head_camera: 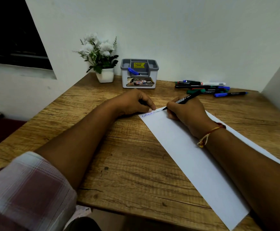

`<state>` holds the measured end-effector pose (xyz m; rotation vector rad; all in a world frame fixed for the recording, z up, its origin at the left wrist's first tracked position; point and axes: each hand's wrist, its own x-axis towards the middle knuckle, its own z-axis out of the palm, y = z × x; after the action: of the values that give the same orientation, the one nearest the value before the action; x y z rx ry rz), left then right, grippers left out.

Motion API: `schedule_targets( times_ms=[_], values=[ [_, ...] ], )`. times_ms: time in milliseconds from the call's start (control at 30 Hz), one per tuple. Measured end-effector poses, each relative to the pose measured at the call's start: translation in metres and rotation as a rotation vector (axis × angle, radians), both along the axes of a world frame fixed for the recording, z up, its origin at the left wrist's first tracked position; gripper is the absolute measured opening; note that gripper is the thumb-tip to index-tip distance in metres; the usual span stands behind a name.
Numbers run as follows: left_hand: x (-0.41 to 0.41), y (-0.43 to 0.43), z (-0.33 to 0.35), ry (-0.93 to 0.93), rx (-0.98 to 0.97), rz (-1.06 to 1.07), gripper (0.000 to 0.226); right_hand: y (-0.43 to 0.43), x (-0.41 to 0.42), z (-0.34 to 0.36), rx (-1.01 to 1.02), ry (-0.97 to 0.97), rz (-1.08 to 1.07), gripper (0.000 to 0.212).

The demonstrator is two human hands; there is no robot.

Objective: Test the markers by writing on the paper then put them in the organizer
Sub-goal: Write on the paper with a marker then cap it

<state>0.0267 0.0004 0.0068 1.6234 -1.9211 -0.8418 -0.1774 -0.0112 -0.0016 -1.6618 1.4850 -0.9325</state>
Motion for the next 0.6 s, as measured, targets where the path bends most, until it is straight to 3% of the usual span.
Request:
schedule_targets(
  times_ms=[300,467,600],
  values=[
    [0.0003,0.0004,-0.0001,0.0,-0.007,-0.003,0.02,0.0003,-0.0005,0.001,0.02,-0.066,0.025,0.009],
    [0.0006,0.0001,0.0004,-0.039,-0.023,-0.007,0.02,0.0075,-0.0006,0.0031,-0.002,0.034,0.172,0.013],
    [-0.0003,0.0011,0.0013,-0.032,-0.011,0.001,0.021,-0.0008,-0.0001,0.0005,-0.016,0.025,0.012,0.02]
  ],
)
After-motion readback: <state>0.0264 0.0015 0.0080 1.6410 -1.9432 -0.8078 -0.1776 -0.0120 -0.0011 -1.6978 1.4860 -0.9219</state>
